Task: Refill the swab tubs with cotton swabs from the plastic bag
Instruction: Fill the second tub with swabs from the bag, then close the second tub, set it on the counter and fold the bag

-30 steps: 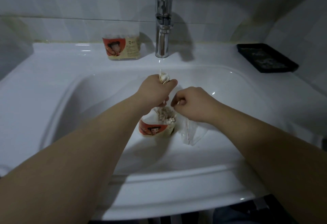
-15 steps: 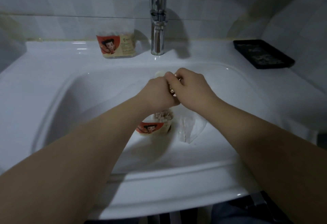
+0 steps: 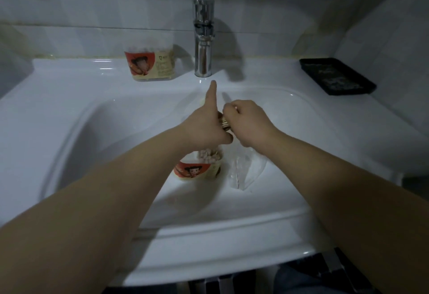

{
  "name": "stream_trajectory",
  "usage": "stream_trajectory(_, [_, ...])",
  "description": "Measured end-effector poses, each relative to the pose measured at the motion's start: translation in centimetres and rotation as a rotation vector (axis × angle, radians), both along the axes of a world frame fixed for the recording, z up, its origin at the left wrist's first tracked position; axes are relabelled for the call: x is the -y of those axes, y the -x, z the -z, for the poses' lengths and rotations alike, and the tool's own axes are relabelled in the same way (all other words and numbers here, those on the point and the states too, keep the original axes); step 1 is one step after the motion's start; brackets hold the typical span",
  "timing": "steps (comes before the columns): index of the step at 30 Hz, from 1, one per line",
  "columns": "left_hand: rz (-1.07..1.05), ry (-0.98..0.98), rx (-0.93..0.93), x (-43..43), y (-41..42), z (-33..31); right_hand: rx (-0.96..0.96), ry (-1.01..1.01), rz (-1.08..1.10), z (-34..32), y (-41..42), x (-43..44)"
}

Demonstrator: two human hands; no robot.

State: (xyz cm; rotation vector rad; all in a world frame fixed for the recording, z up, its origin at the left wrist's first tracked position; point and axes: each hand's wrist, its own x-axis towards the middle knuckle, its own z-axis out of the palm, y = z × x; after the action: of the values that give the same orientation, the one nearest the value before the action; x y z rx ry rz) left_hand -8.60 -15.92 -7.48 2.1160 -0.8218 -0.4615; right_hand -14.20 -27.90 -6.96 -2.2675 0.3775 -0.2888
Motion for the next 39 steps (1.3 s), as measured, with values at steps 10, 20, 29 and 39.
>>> stream_trajectory(10, [-0.284, 0.783, -0.907, 0.3, 1.0, -1.1, 0.132, -0.080, 0.126, -0.6, 0.1, 0.0])
stream_trajectory(20, [-0.447, 0.644, -0.642, -0.5, -0.6, -1.0, 0.151, 0.105, -0.020, -0.2, 0.1, -2.2])
stream_trajectory(29, [-0.796, 0.411, -0.404, -3.0, -4.1, -0.9, 0.017, 0.215, -0.256, 1.5, 0.3, -3.3])
stream_trajectory(39, [-0.790, 0.369, -0.844, -3.2, -4.1, 0.0, -0.028, 0.331, -0.260, 2.7, -0.1, -3.4])
